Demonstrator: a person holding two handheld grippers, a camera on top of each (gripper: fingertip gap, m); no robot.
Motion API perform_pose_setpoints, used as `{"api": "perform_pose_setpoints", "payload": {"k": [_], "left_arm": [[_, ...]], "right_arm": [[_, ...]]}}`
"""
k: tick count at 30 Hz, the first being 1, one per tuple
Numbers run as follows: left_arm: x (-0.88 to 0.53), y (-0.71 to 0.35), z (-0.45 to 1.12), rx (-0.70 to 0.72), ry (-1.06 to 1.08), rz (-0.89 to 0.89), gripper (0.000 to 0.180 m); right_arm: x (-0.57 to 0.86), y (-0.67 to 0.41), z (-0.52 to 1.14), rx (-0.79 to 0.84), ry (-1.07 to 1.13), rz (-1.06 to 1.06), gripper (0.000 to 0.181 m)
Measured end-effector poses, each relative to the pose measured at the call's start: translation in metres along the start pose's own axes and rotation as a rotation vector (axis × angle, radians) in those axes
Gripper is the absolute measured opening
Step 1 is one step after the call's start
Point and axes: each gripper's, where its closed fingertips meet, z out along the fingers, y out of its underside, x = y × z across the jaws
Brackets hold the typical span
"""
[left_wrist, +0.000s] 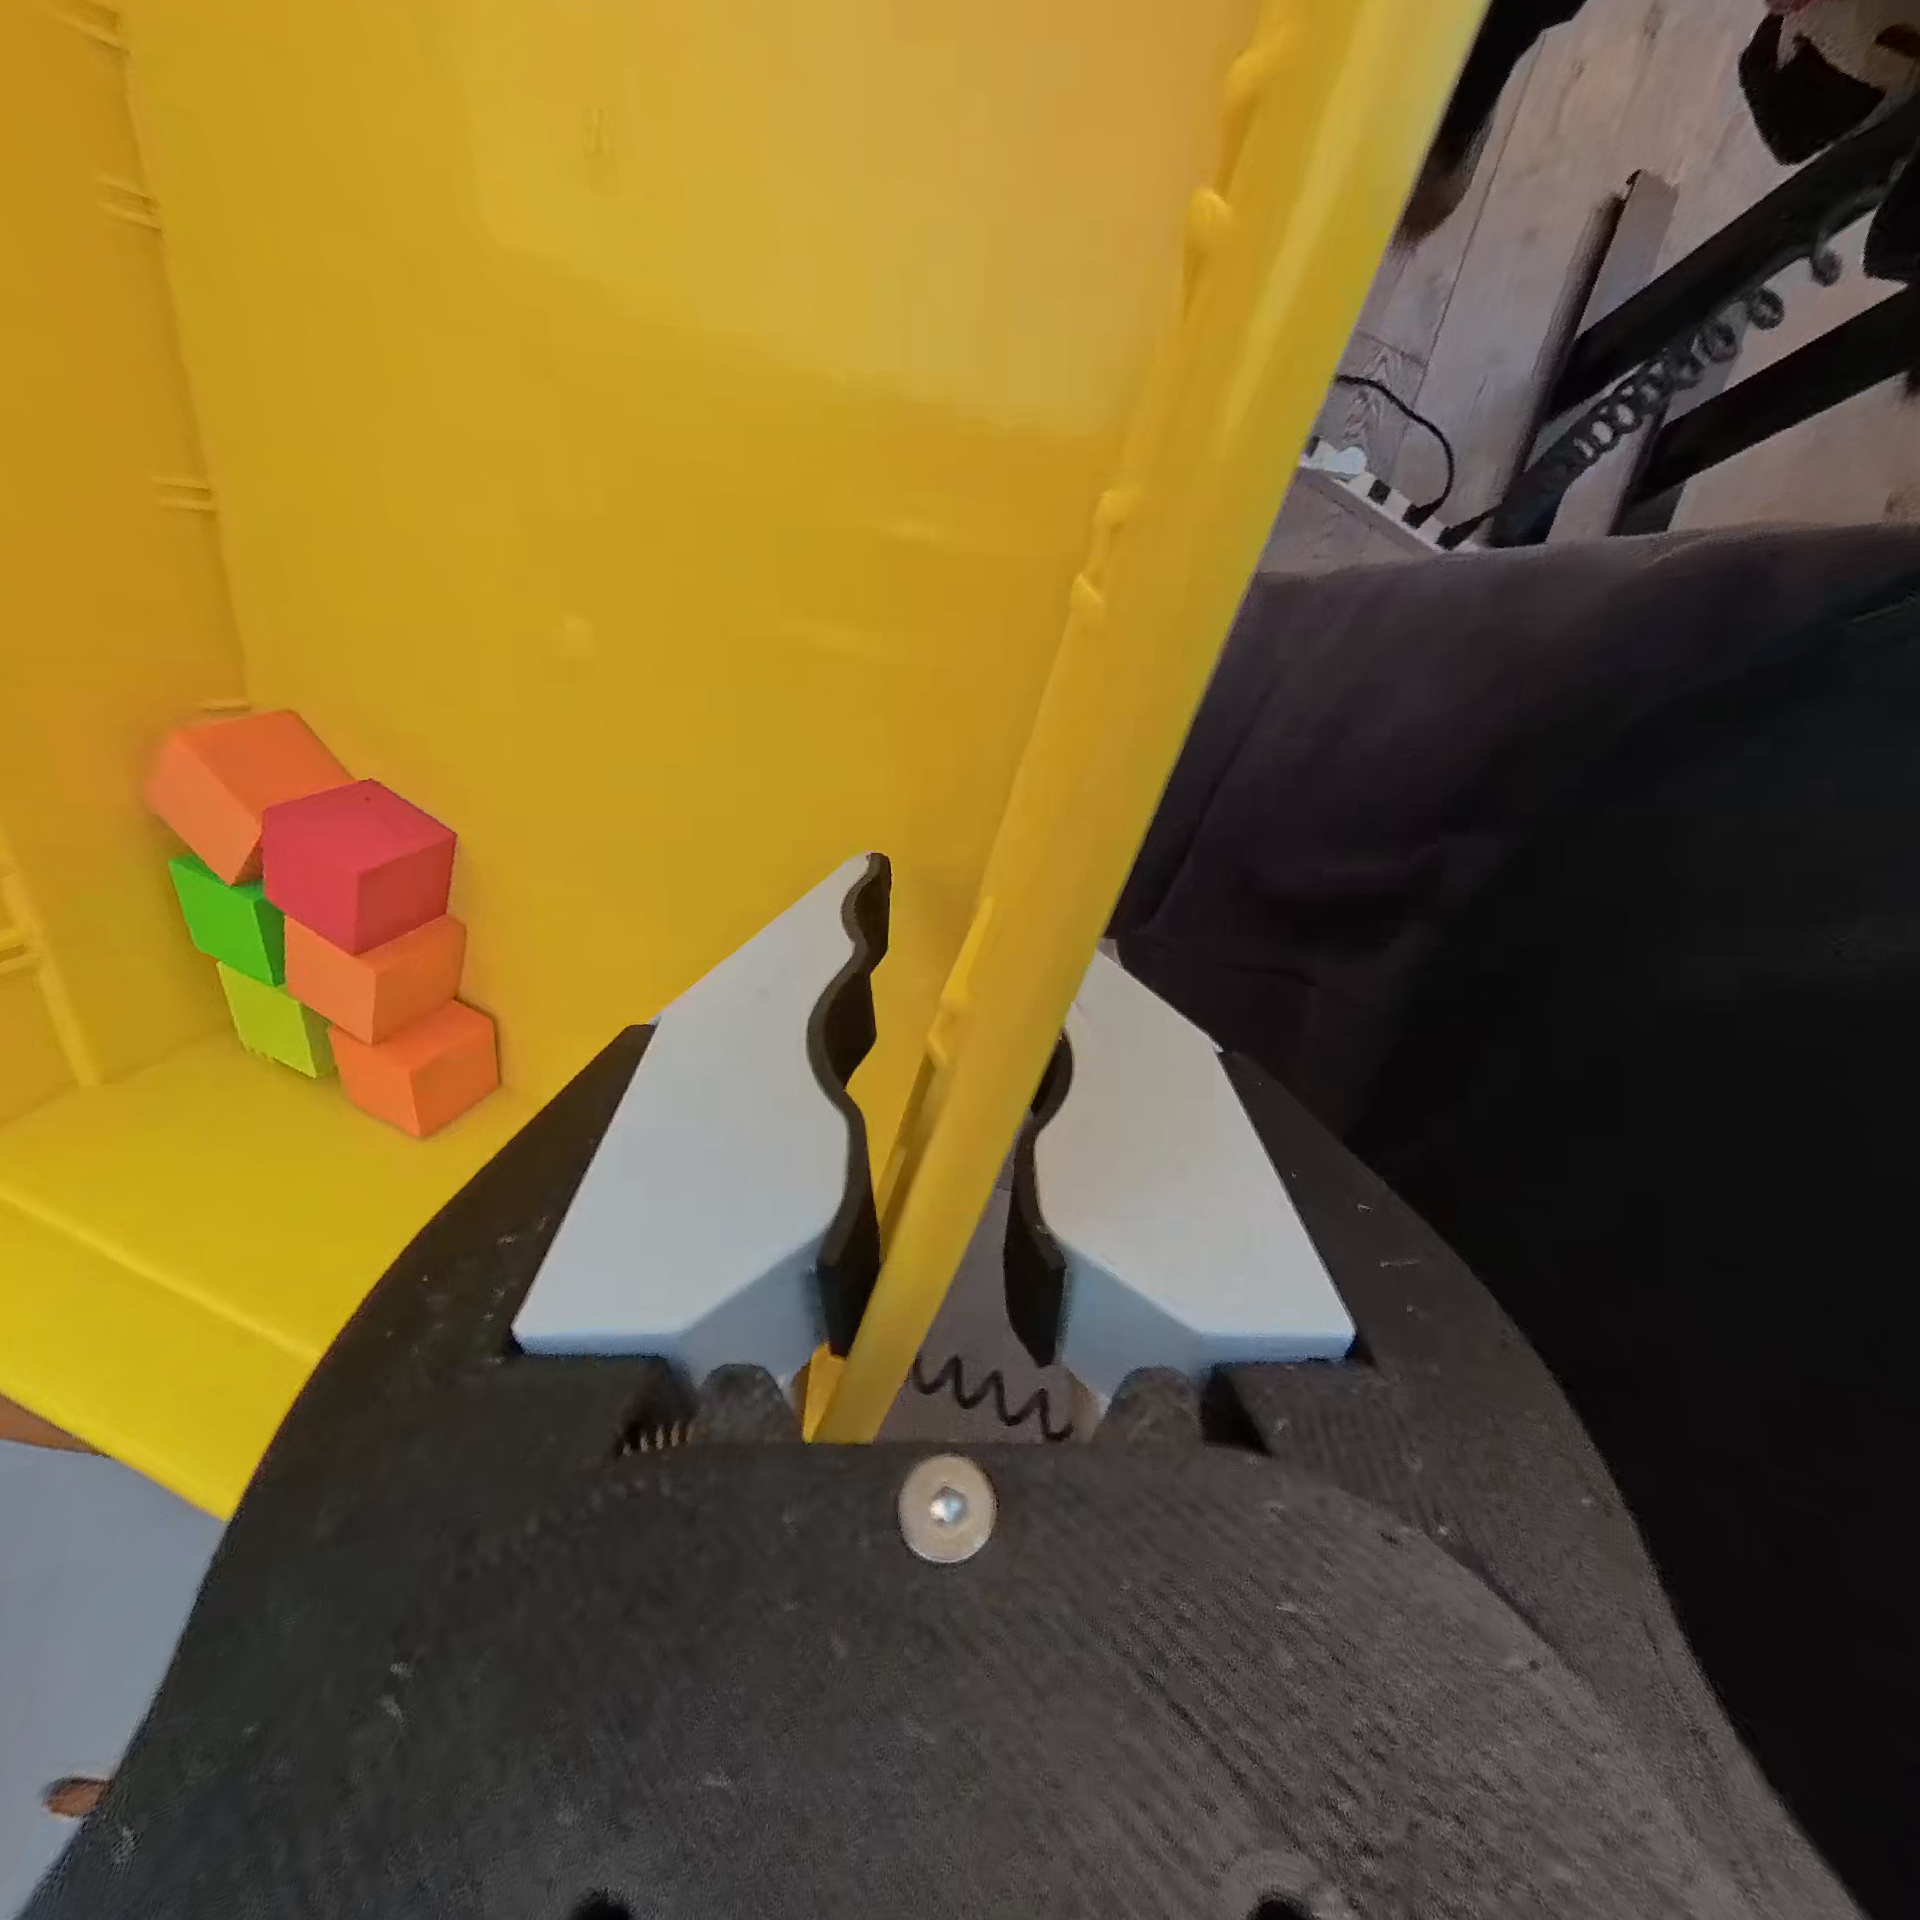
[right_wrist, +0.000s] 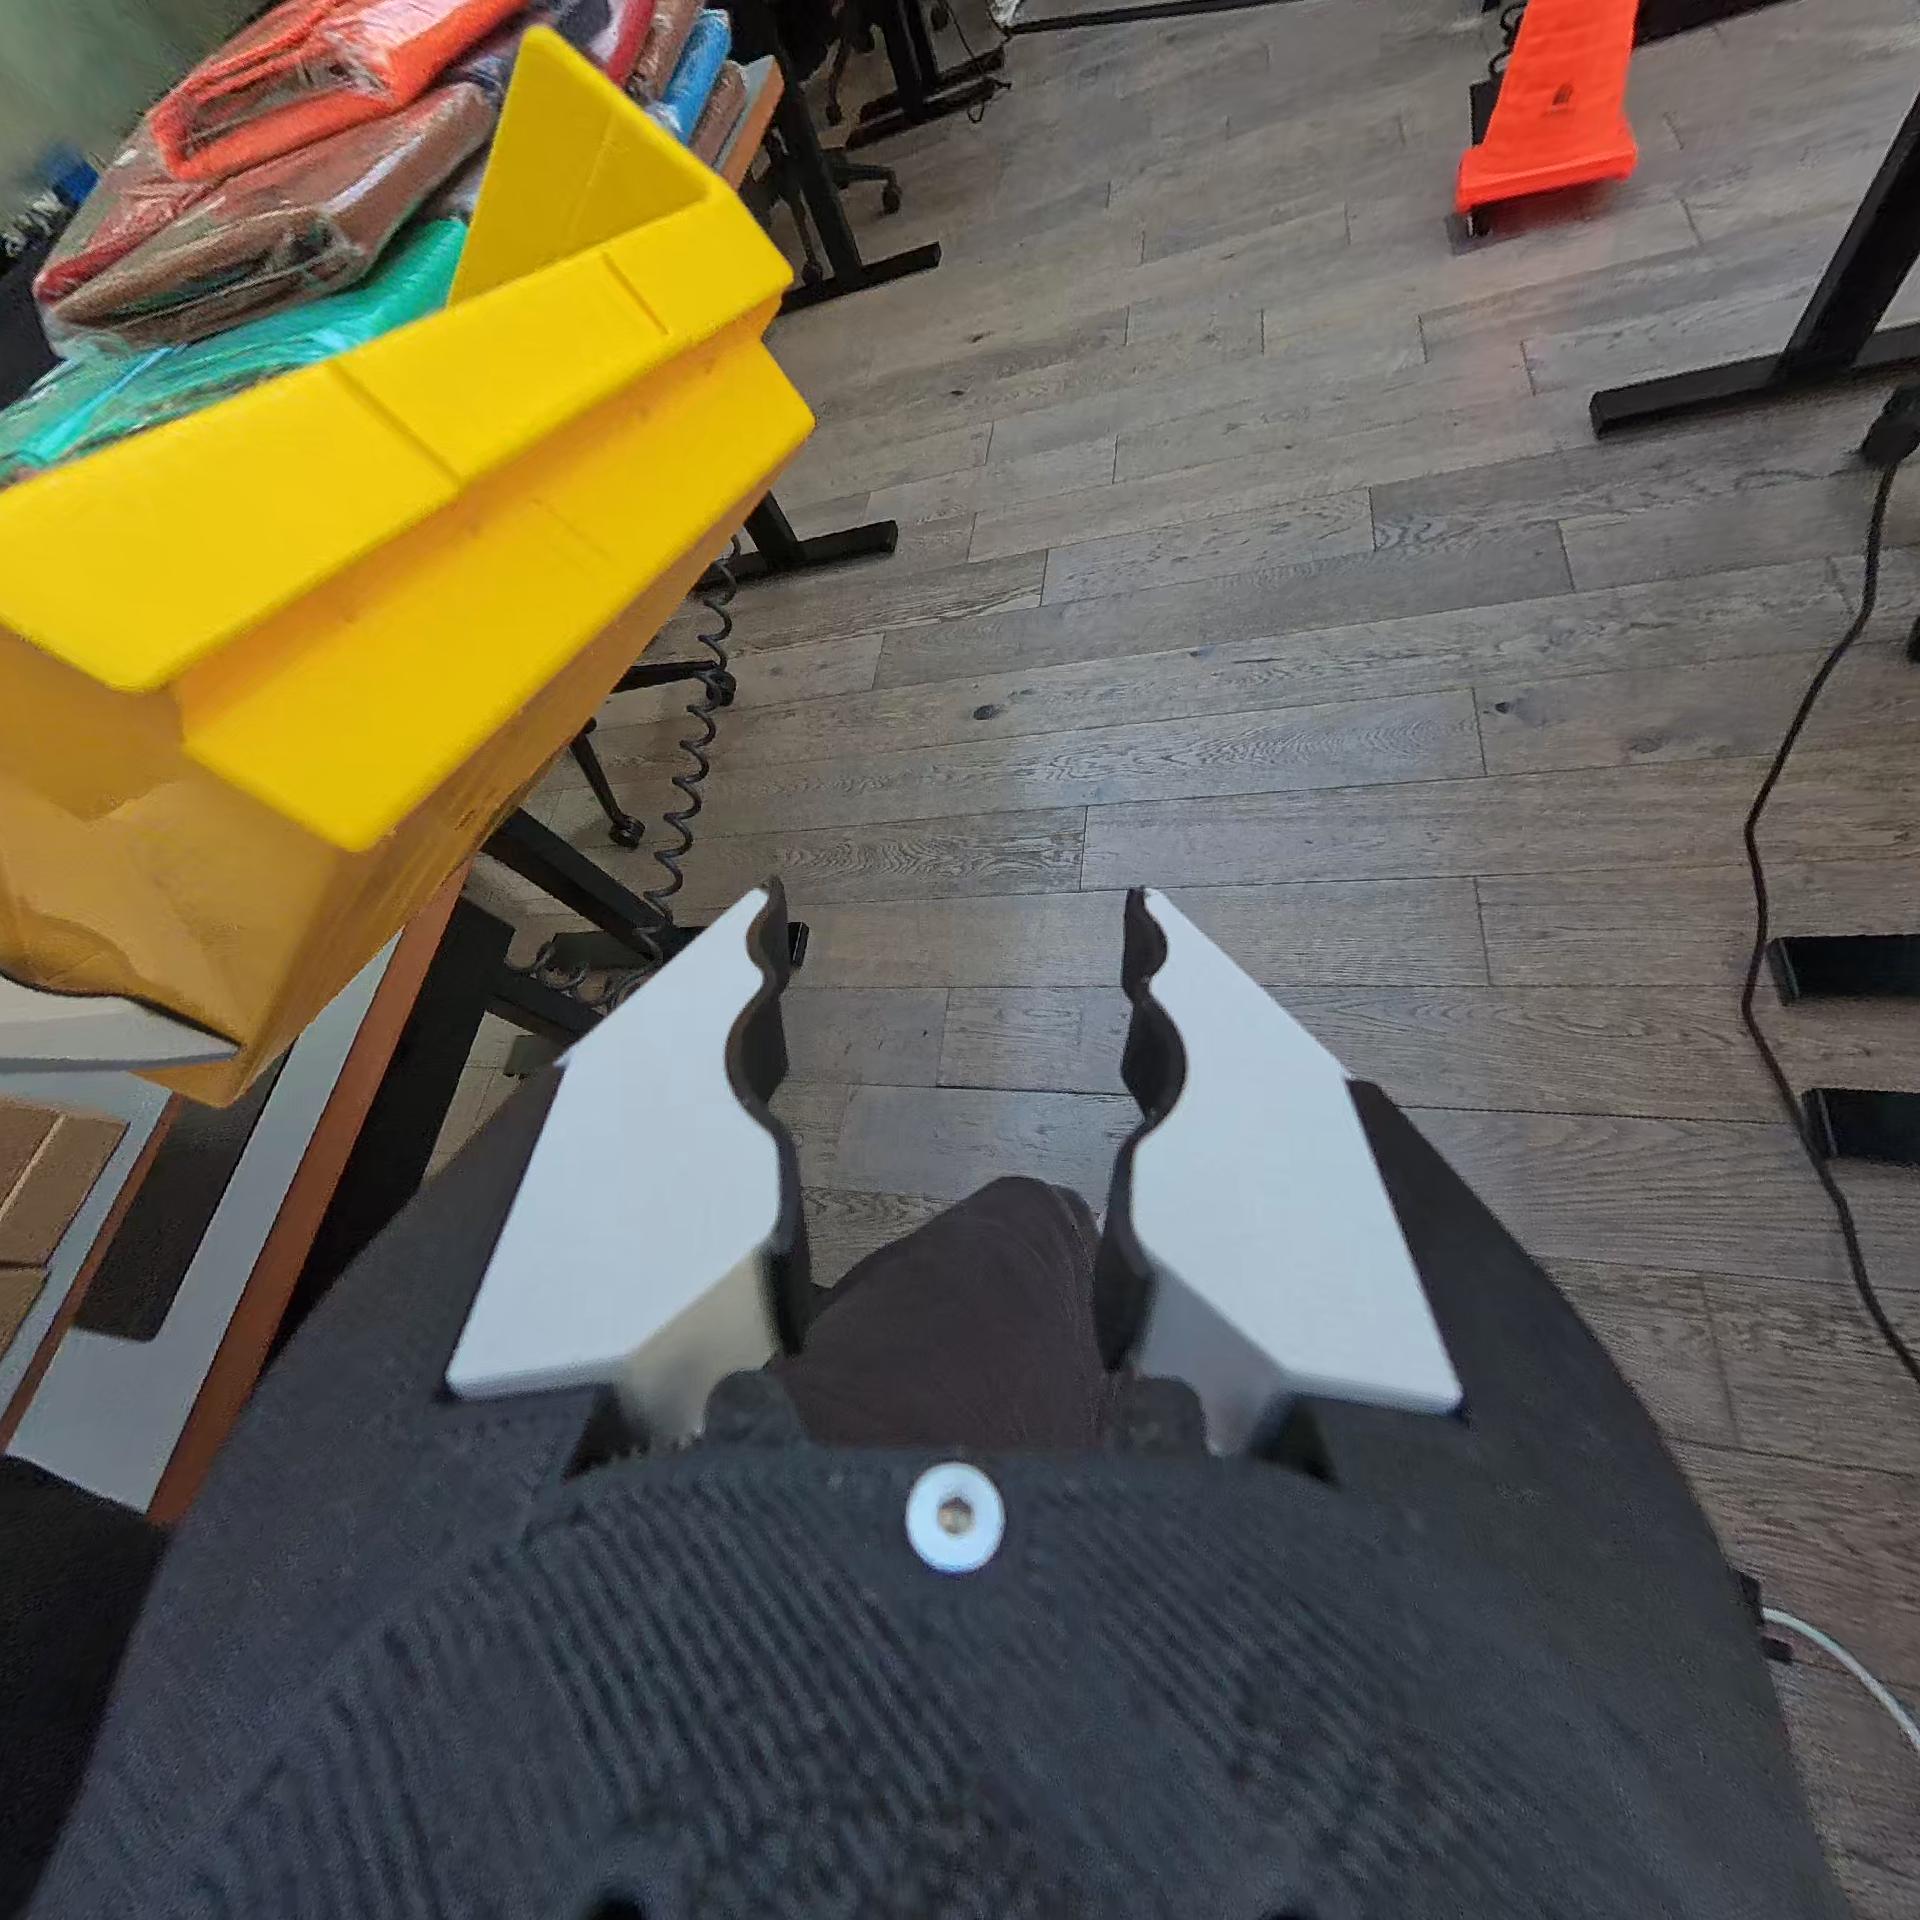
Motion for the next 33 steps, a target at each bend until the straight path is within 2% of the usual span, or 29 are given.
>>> {"api": "perform_pose_setpoints", "payload": {"k": [4,6,10,13,17,22,25,29,33], "left_arm": [[-0.105,-0.061,0.044,-0.024,0.014,0.035,0.015],[-0.159,-0.099,0.068,-0.014,0.016,0.023,0.015],[-0.253,-0.186,0.091,-0.076,0.031,0.027,0.015],[-0.317,-0.257,0.103,-0.023,0.033,0.106,0.015],[-0.404,-0.336,0.136,-0.018,-0.007,0.184,0.015],[-0.512,-0.425,0.192,-0.005,0.081,0.242,0.016],[-0.583,-0.479,0.231,-0.041,0.133,0.328,0.015],[-0.68,-0.56,0.267,-0.099,0.171,0.489,0.016],[-0.757,-0.651,0.296,-0.142,0.211,0.682,0.016]], "right_arm": [[0.058,-0.024,0.111,-0.048,0.028,0.039,0.065],[0.104,-0.06,0.167,-0.048,0.089,0.011,0.056],[0.186,-0.197,0.23,0.068,0.207,0.02,0.057],[0.232,-0.3,0.261,0.209,0.244,-0.038,0.055],[0.287,-0.368,0.323,0.192,0.263,-0.022,0.056],[0.352,-0.411,0.406,0.155,0.34,-0.033,0.055],[0.404,-0.431,0.453,0.127,0.433,0.026,0.054],[0.459,-0.488,0.501,0.166,0.494,0.19,0.055],[0.502,-0.549,0.537,0.19,0.582,0.184,0.054]]}}
